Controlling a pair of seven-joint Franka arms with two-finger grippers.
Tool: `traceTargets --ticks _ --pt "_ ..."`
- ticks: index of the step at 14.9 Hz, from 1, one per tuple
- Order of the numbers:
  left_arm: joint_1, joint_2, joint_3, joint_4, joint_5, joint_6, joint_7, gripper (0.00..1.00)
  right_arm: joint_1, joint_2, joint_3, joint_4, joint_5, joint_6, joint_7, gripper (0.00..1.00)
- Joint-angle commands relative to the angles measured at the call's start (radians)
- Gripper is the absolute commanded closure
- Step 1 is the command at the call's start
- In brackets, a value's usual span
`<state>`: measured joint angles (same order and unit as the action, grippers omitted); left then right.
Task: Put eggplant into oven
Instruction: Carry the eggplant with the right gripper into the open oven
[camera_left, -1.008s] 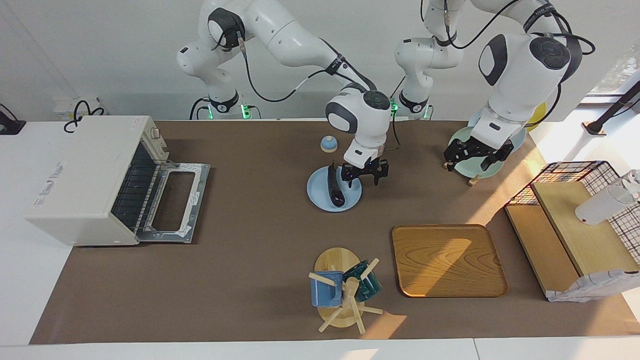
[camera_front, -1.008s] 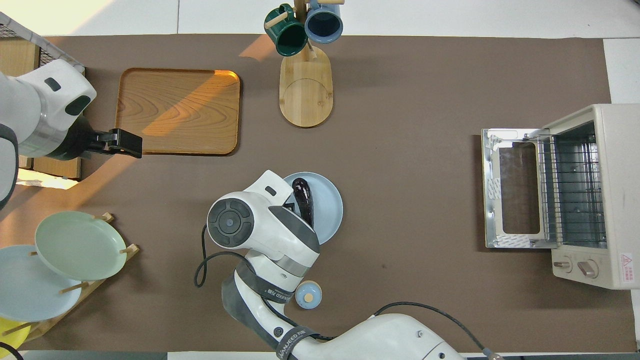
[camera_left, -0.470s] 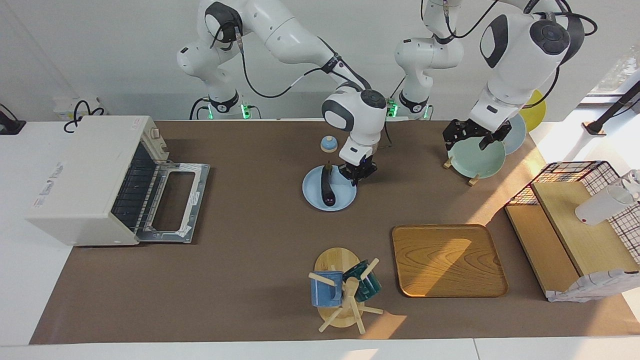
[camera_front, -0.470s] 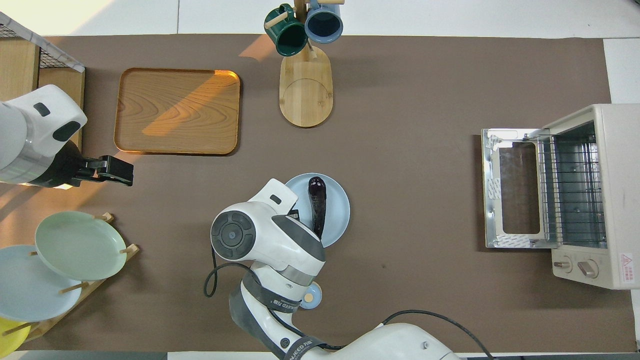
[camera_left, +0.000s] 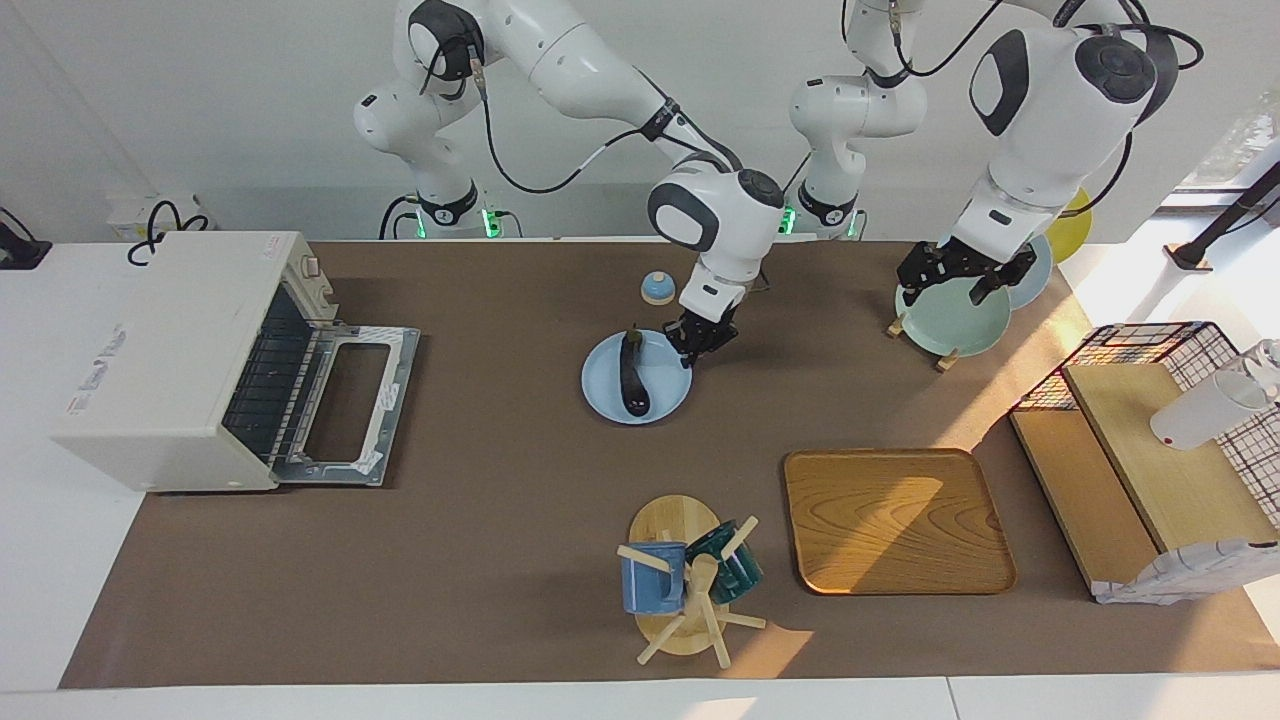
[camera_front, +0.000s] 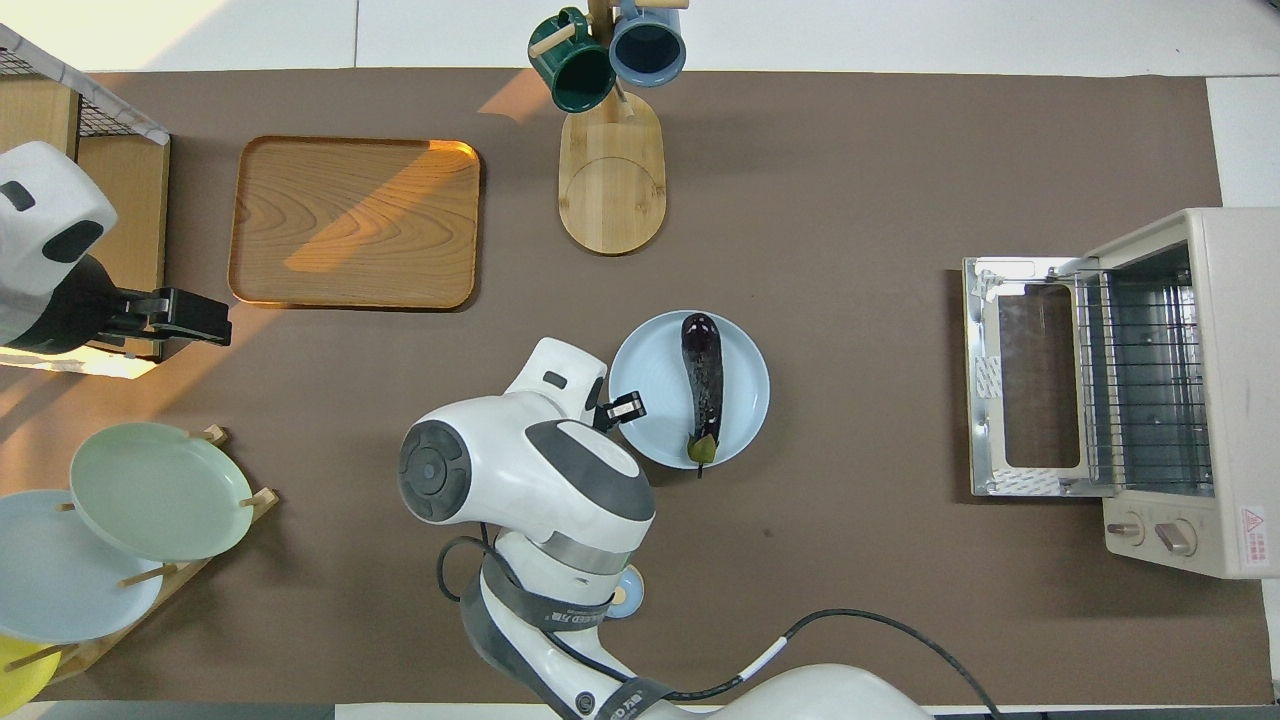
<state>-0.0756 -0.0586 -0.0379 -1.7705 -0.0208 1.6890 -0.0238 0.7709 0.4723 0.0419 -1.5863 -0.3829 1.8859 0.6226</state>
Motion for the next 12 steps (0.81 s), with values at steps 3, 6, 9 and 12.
traceTargets --ticks 3,6,9,12 --pt "0.025 -0.004 -0.013 -0.004 0.009 -0.061 0.016 0.00 -0.246 -0.234 0.015 -0.206 -0.001 0.012 -0.243 1.00" --pt "0.026 -0.015 -0.014 -0.027 0.009 -0.043 0.008 0.00 -0.375 -0.375 0.013 -0.409 0.015 0.114 -0.326 1.00" --pt "0.026 -0.015 -0.016 -0.027 0.009 -0.040 0.007 0.00 -0.513 -0.426 0.013 -0.498 0.016 0.168 -0.456 1.00" --pt "0.026 -0.018 -0.016 -0.030 0.009 -0.045 0.007 0.00 -0.662 -0.468 0.015 -0.547 0.059 0.188 -0.617 1.00"
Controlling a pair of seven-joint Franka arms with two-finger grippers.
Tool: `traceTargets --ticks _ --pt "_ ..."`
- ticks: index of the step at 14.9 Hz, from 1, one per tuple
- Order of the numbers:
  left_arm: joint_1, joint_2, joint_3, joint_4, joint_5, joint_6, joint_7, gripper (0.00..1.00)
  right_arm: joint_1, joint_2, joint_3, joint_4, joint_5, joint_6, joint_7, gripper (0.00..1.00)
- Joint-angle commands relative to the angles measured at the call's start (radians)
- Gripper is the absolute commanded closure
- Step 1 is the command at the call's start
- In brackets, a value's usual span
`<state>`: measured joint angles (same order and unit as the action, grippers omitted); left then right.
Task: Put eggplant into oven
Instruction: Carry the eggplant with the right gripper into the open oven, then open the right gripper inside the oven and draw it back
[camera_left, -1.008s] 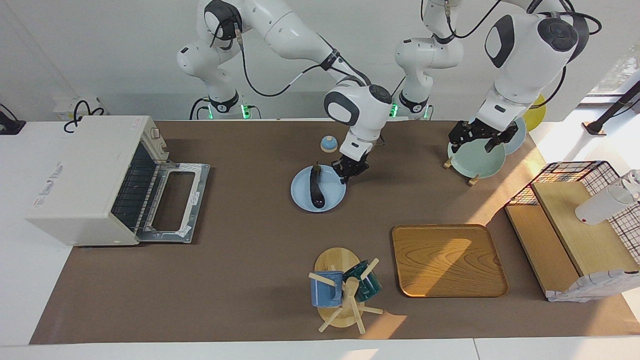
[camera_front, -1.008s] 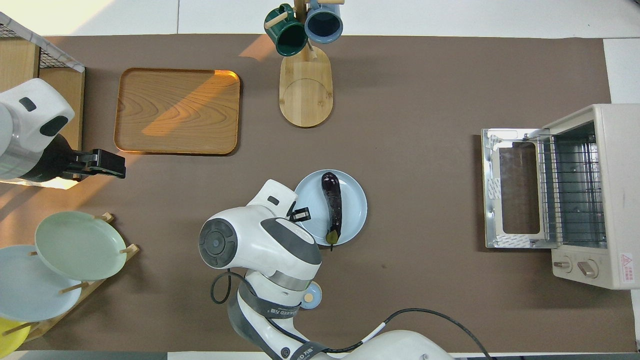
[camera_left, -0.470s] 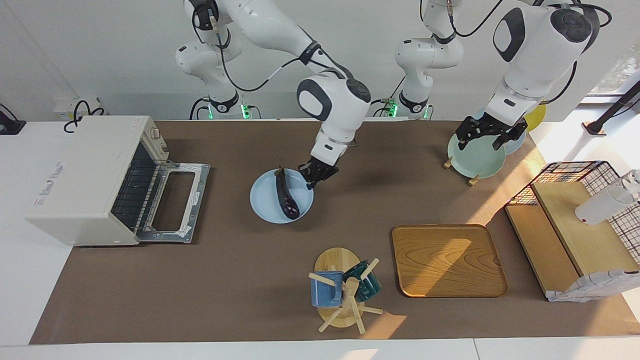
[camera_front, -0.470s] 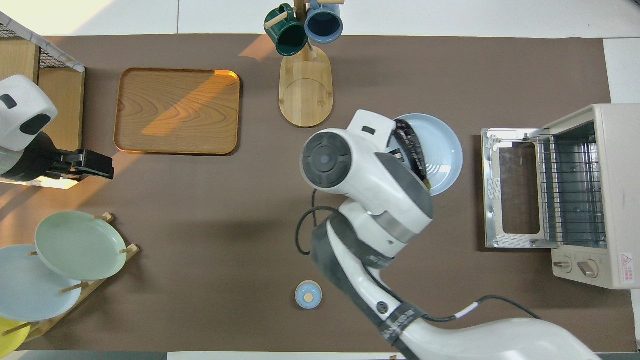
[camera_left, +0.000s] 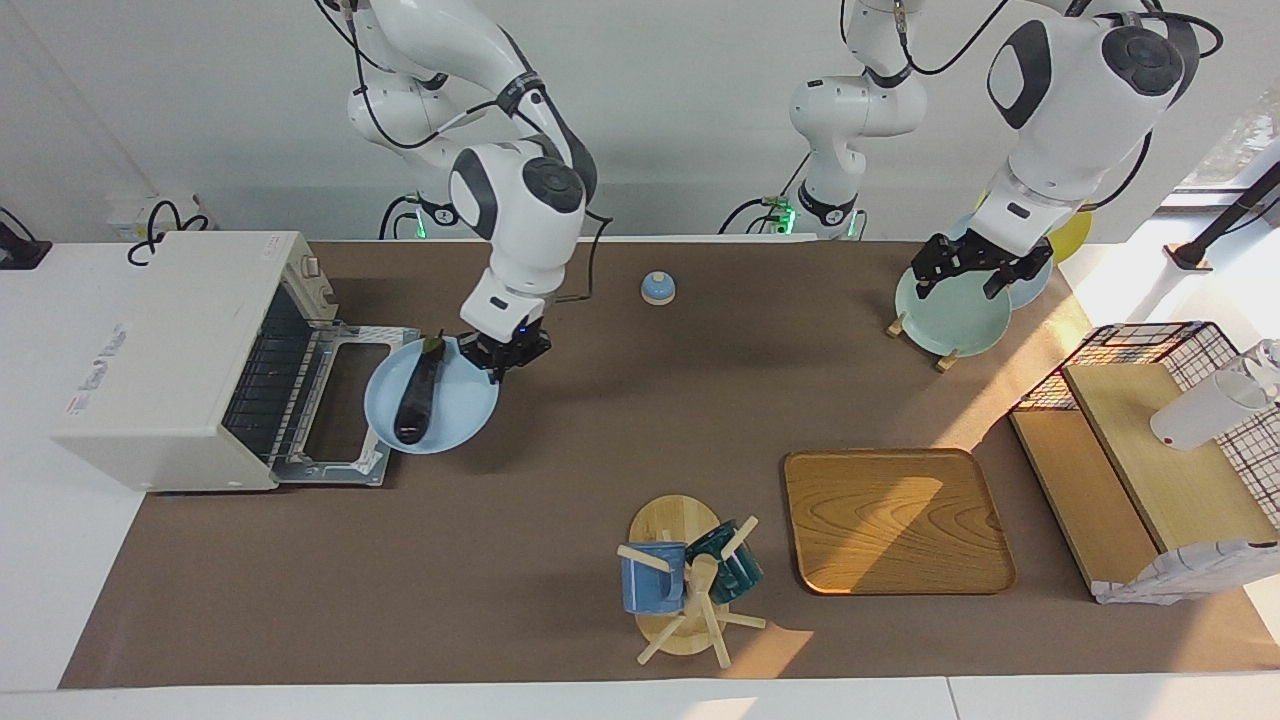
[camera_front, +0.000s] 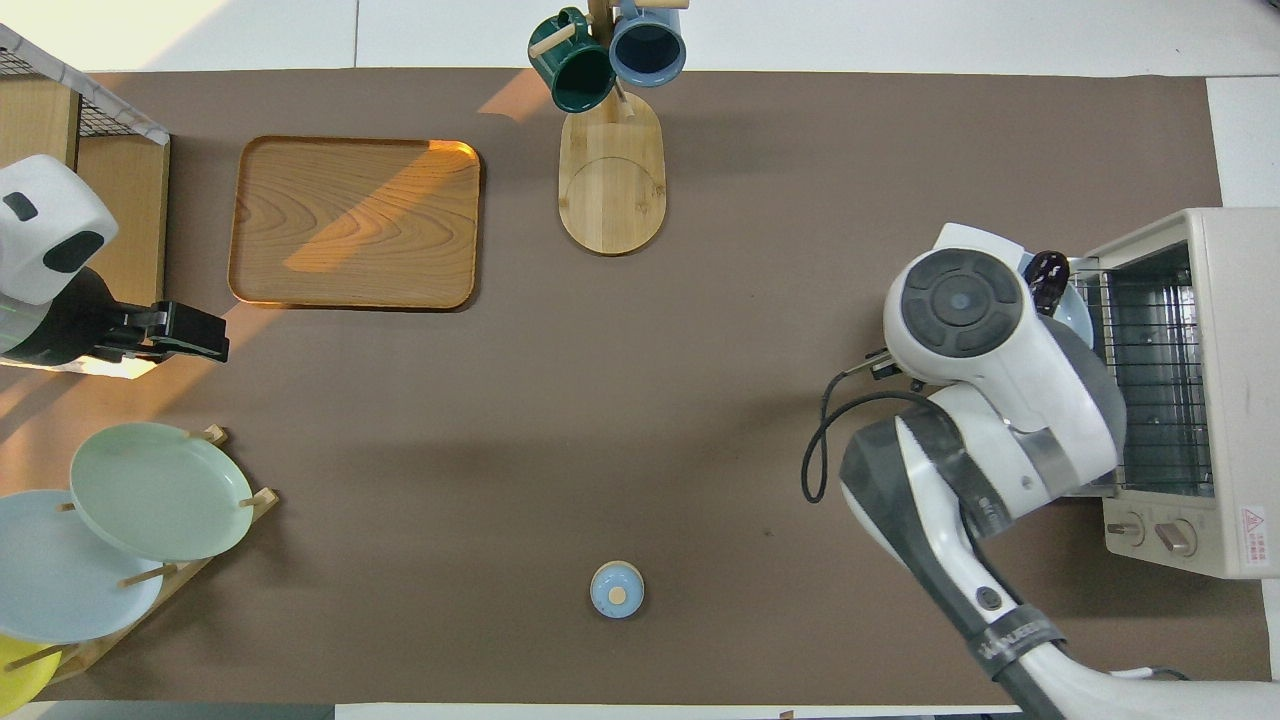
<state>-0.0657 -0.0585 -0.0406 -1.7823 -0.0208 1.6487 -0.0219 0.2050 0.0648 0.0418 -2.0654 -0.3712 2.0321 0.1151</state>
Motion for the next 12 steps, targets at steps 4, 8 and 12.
traceTargets --ticks 4,8,12 --pt "0.017 -0.021 -0.013 -0.022 0.005 0.008 0.005 0.00 -0.258 -0.091 0.013 -0.128 0.113 0.108 -0.317 1.00" --pt "0.015 -0.020 -0.013 -0.023 0.005 0.026 0.007 0.00 -0.276 -0.100 0.012 -0.153 0.120 0.109 -0.324 1.00" --pt "0.015 -0.020 -0.015 -0.022 0.004 0.025 0.011 0.00 -0.297 -0.103 0.013 -0.170 0.135 0.115 -0.328 0.77"
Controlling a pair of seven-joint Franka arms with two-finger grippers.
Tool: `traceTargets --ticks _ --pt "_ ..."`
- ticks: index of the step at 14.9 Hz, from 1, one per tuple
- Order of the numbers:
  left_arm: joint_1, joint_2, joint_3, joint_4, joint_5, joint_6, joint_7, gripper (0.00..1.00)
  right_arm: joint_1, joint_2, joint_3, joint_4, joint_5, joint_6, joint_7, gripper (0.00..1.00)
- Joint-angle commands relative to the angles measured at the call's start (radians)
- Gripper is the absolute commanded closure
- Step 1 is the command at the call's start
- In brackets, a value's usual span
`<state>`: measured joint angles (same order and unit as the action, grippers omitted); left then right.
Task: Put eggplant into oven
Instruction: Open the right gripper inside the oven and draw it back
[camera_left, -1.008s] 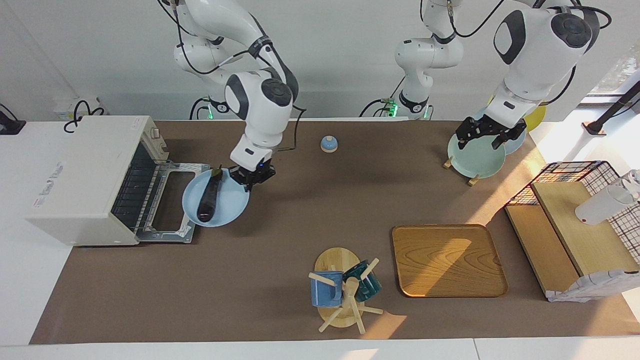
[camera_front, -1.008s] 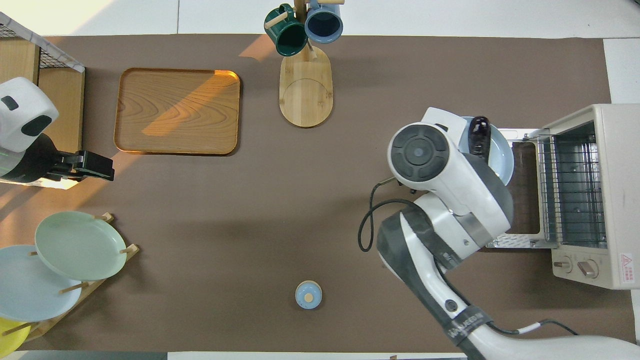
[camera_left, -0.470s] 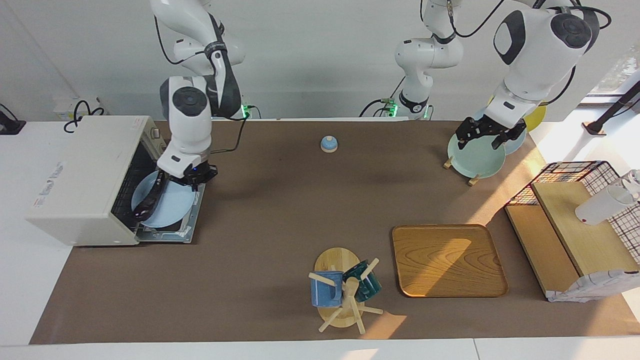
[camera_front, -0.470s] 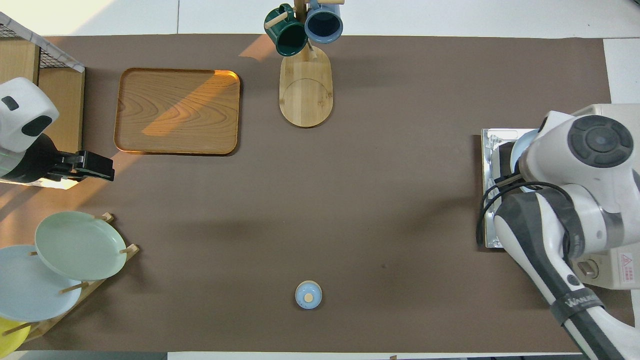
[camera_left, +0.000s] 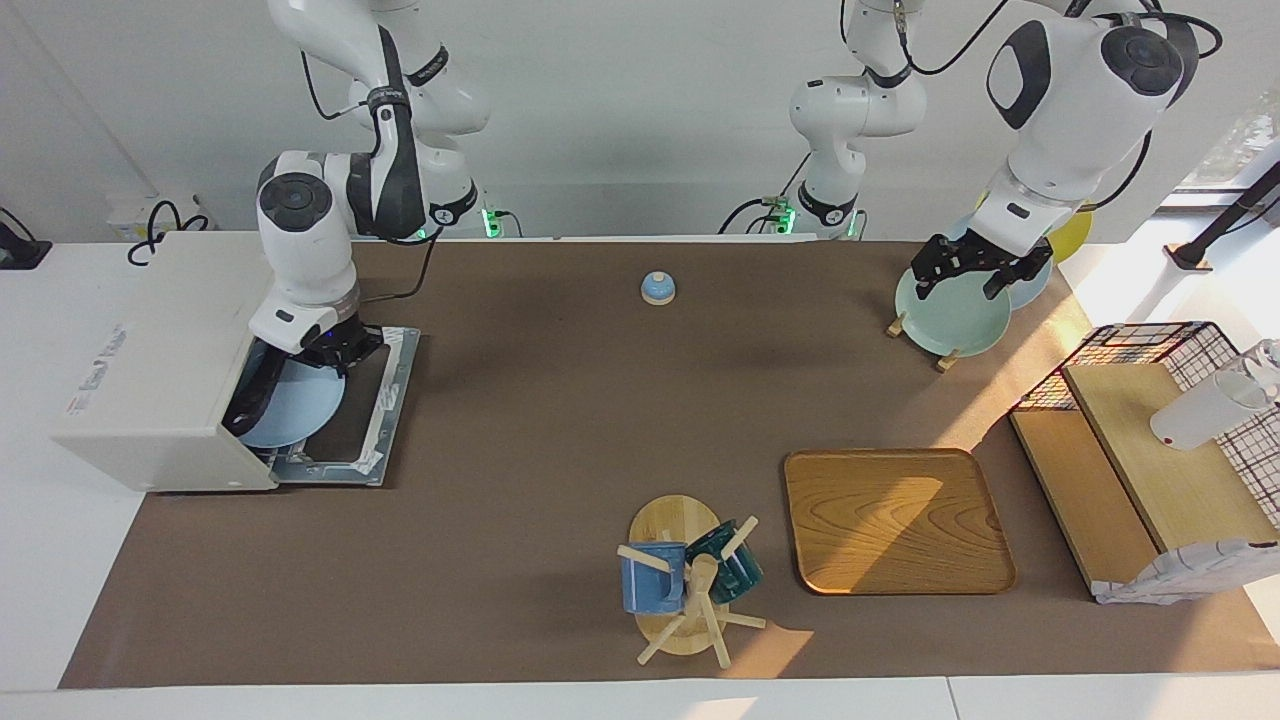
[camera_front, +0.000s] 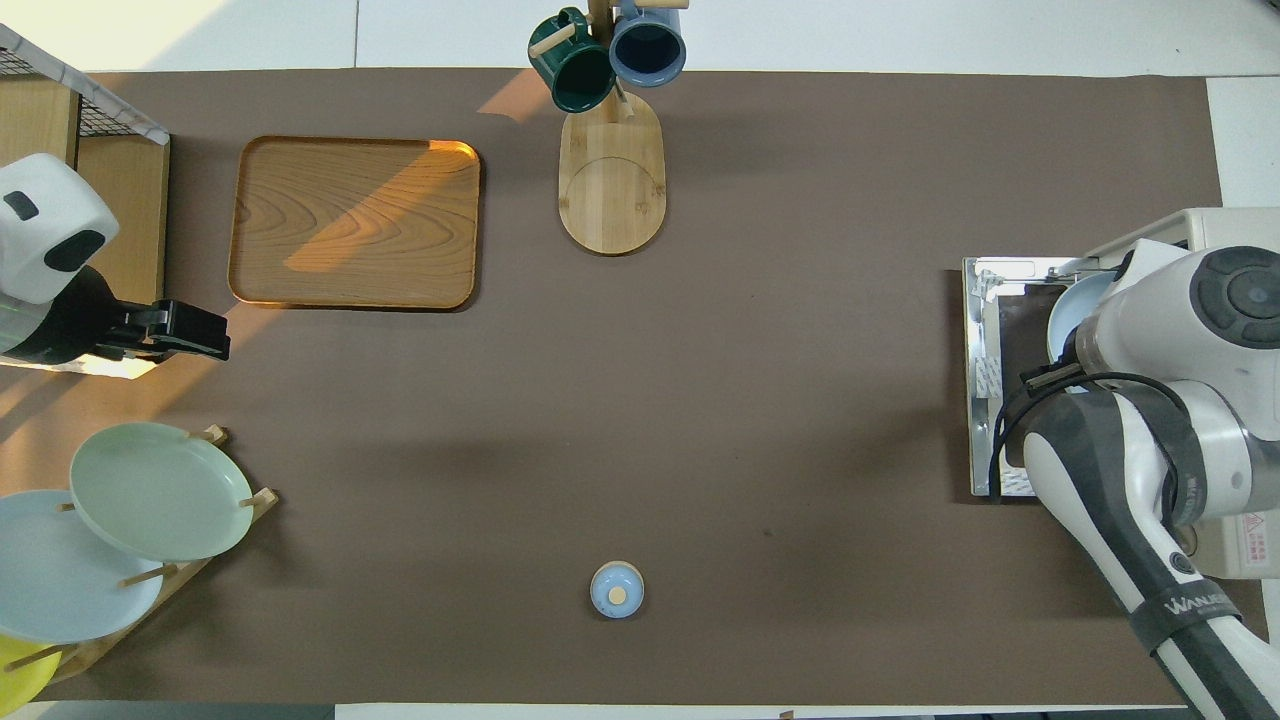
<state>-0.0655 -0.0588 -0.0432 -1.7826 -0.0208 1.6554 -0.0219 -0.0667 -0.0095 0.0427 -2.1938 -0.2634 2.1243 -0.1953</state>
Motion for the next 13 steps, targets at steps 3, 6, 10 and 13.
traceTargets --ticks 3,6,10,13 --pt "0.015 -0.019 -0.012 -0.023 0.004 0.017 0.014 0.00 -0.024 -0.029 0.013 -0.041 0.027 0.023 -0.021 0.59" --pt "0.015 -0.019 -0.011 -0.021 0.004 0.017 0.014 0.00 0.017 -0.017 0.016 0.009 0.027 -0.013 -0.024 0.58" --pt "0.015 -0.019 -0.011 -0.021 -0.008 0.017 0.008 0.00 0.135 0.019 0.014 0.051 0.127 0.021 0.069 0.91" --pt "0.015 -0.019 -0.011 -0.021 -0.016 0.018 0.007 0.00 0.173 0.088 0.014 0.033 0.128 0.124 0.186 1.00"
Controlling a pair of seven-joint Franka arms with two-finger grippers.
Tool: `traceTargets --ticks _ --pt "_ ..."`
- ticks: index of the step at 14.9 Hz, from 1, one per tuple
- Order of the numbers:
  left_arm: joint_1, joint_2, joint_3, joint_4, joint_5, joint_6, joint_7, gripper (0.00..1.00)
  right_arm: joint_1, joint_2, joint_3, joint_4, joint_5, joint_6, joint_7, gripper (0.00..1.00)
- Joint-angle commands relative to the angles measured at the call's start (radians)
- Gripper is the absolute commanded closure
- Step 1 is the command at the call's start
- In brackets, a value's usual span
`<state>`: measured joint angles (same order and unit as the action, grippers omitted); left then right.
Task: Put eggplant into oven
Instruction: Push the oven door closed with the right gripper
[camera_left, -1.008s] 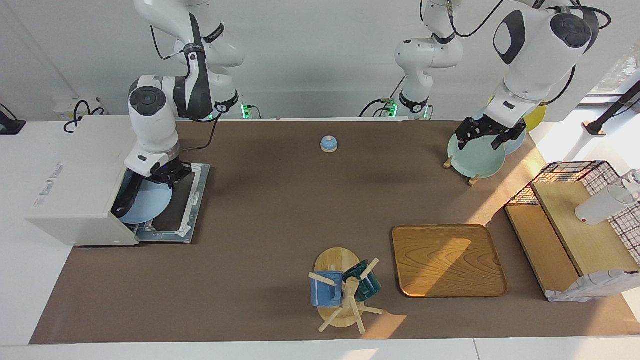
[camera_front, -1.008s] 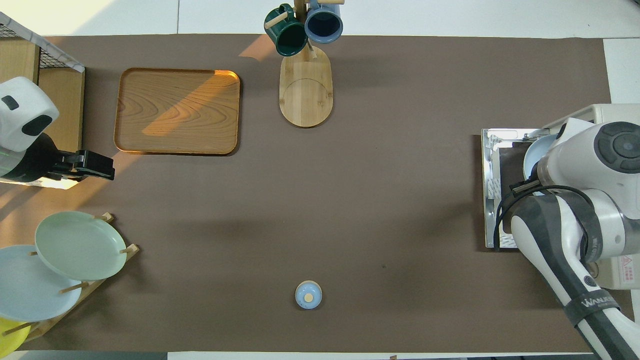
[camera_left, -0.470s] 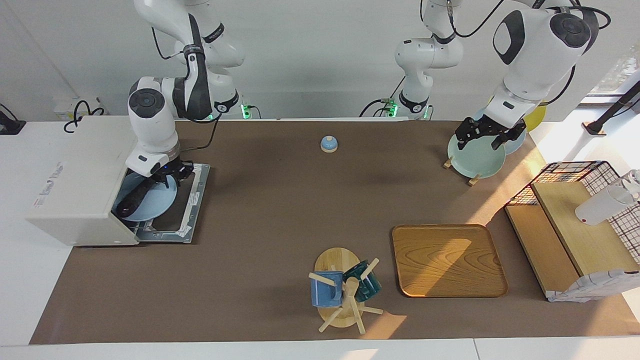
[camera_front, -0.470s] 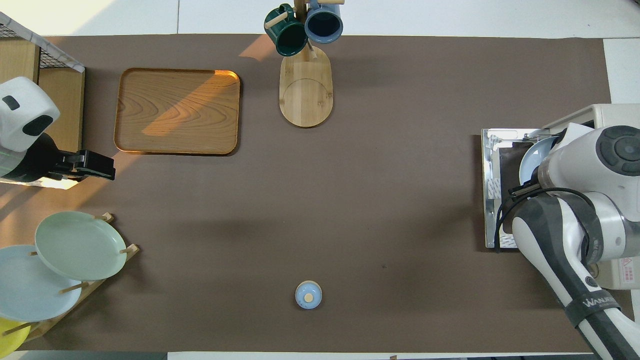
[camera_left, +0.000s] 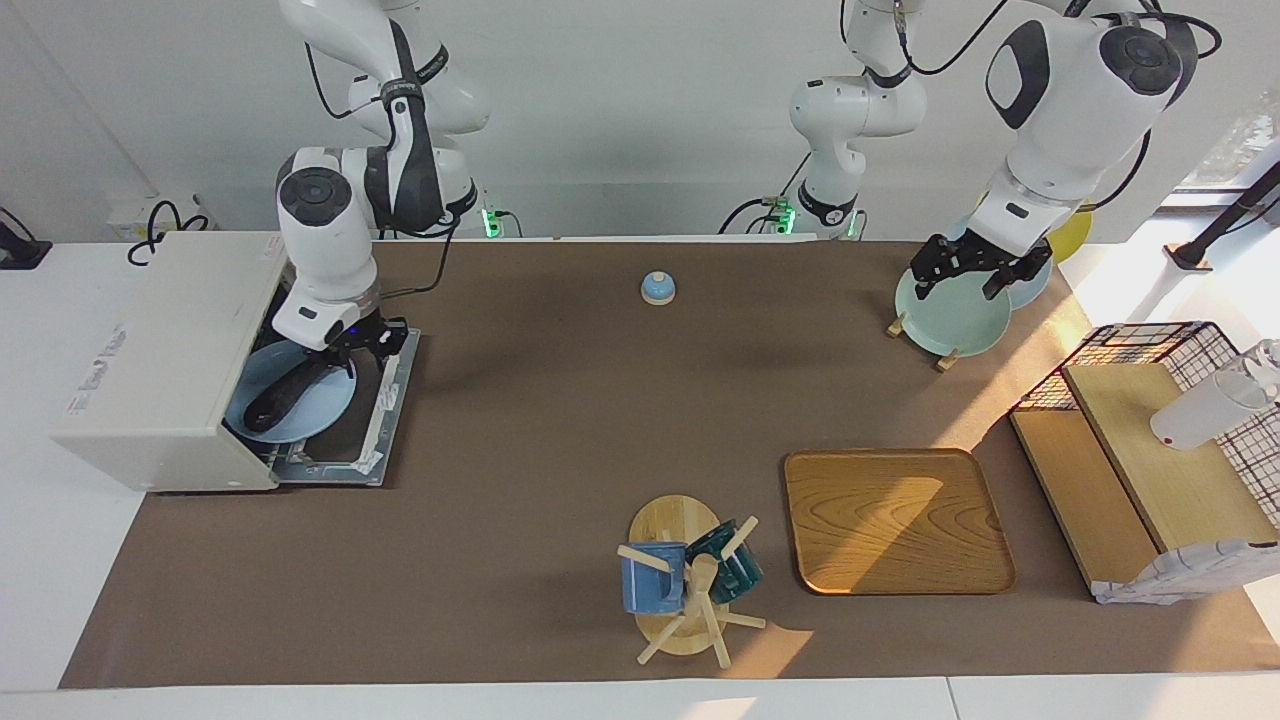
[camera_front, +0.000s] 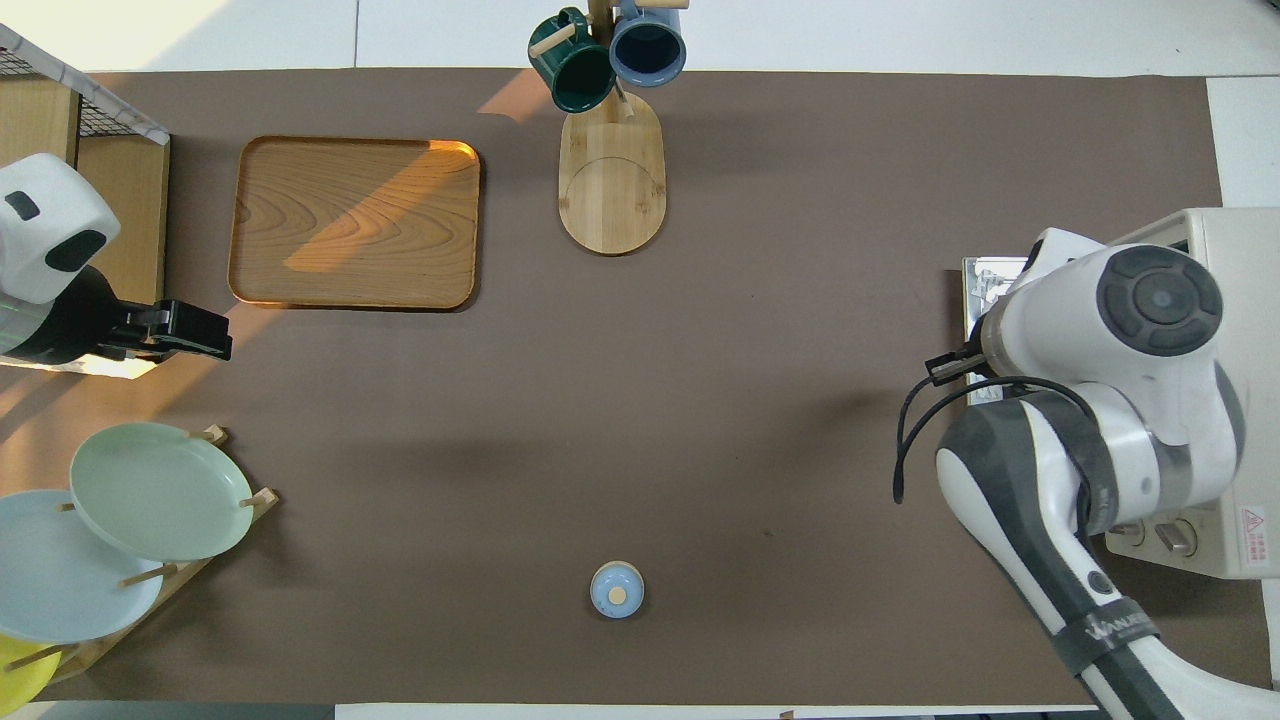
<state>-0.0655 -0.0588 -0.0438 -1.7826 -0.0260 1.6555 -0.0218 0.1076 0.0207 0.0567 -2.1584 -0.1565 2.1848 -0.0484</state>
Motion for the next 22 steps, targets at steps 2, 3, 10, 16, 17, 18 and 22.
traceTargets --ticks 2,3,10,16,17,18,22 --pt "0.015 -0.018 -0.010 -0.020 -0.011 0.017 0.006 0.00 -0.037 0.099 -0.001 -0.014 0.022 0.088 0.038 1.00" --pt "0.015 -0.019 -0.010 -0.020 -0.011 0.017 0.006 0.00 -0.051 0.105 -0.001 -0.033 0.022 0.093 0.042 1.00" --pt "0.015 -0.022 -0.010 -0.017 -0.011 0.004 0.005 0.00 -0.057 0.148 -0.006 -0.050 -0.072 0.118 0.054 1.00" --pt "0.015 -0.026 -0.010 -0.017 -0.011 0.010 0.005 0.00 -0.045 0.165 -0.003 0.034 -0.313 0.004 0.036 1.00" --pt "0.015 -0.024 -0.008 -0.015 -0.011 0.015 0.005 0.00 -0.042 0.172 -0.003 0.075 -0.314 -0.041 0.018 1.00" --pt "0.013 -0.022 -0.008 -0.014 -0.011 0.018 0.002 0.00 -0.042 0.179 -0.001 0.118 -0.314 -0.093 -0.010 1.00" --pt "0.015 -0.022 -0.007 0.032 -0.009 -0.008 0.003 0.00 -0.075 0.136 -0.001 0.230 -0.296 -0.262 -0.172 1.00"
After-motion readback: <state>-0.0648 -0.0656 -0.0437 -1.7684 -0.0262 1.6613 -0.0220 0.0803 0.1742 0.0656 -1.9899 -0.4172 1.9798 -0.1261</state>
